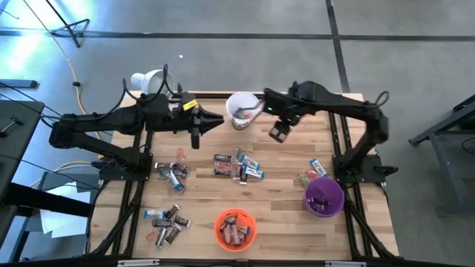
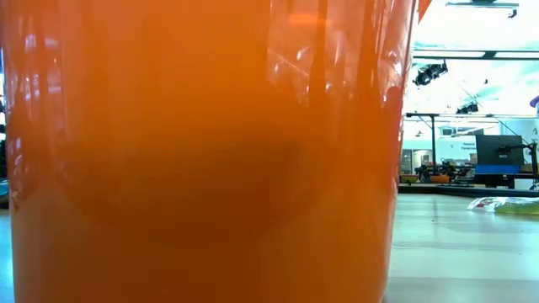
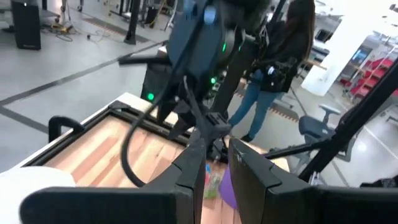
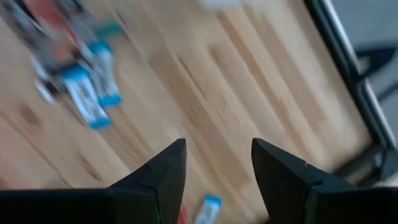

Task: Organize candy in baskets
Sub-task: Put the white chocolate bar into the orange bucket

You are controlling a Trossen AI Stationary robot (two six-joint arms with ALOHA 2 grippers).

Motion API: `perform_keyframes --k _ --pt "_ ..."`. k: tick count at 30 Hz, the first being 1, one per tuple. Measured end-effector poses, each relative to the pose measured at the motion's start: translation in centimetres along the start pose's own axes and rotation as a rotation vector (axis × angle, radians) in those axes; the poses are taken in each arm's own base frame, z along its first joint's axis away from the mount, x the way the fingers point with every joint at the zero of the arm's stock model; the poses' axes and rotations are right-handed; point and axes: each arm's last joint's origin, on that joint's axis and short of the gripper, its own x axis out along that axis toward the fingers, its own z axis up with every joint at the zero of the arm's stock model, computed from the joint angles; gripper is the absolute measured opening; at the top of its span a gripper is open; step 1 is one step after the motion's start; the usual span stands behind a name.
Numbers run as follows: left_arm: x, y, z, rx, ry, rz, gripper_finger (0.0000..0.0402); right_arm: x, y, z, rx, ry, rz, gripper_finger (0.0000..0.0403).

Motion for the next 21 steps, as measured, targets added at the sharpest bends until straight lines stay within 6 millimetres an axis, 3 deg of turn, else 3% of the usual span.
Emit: perform_keyframes --k 7,11,15,21 --pt "1.3 0.1 -0.4 -0.039 -0.010 0.043 0.0055 1.7 -1.5 -6.1 0.038 0.078 -0.020 0.0177" --pt "2.0 0.2 -0.8 -0.073 -0.004 0.074 0.0055 3.3 -1.4 -8.3 0.051 0.052 0.076 0.0177" --pt "2.4 0.3 -1.0 -0.094 0.002 0.084 0.0055 5.7 -0.9 -10.1 0.070 0.035 0.151 0.0177" --pt "2.4 0.4 -1.0 -0.100 -0.006 0.110 0.0055 9.9 -0.9 -13.5 0.146 0.165 0.088 0.0177"
